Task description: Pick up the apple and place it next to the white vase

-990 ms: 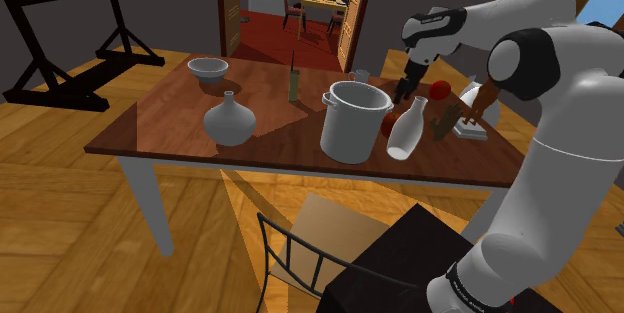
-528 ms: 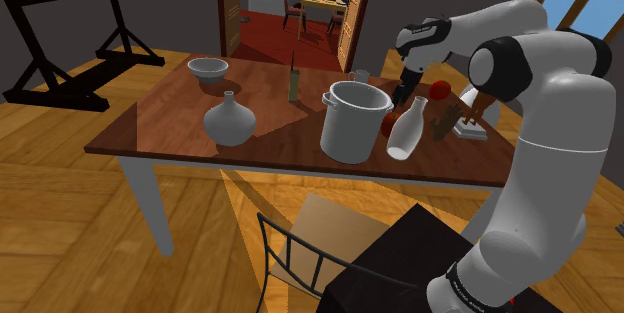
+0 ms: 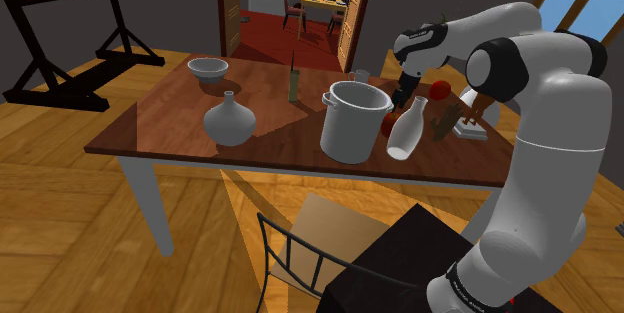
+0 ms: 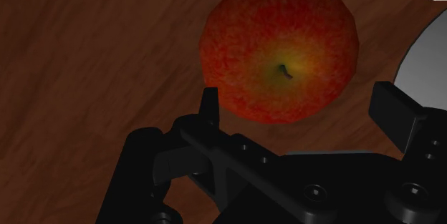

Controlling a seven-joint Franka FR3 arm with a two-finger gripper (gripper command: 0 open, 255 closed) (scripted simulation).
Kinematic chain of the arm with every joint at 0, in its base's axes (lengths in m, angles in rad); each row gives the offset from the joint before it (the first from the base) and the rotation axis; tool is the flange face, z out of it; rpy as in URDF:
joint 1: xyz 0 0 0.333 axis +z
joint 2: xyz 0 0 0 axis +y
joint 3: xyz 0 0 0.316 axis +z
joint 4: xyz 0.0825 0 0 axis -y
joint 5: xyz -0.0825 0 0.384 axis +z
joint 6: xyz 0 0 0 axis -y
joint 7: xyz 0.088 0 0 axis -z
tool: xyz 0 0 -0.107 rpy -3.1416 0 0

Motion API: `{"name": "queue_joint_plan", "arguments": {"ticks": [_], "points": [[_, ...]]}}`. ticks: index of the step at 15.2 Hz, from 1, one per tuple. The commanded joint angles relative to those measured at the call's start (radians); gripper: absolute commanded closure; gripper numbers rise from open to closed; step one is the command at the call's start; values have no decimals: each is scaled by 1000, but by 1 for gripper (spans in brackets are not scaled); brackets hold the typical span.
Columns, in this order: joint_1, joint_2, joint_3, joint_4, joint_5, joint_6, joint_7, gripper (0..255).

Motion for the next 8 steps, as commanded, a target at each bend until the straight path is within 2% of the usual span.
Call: {"name": "queue_joint_plan", "arguments": {"ticks": [1,2,3,8], "points": [[0,0,0,0,0,0,0,0],[0,0,0,0,0,0,0,0],[0,0,0,0,0,0,0,255],[0,0,0,0,0,0,0,255]]}}
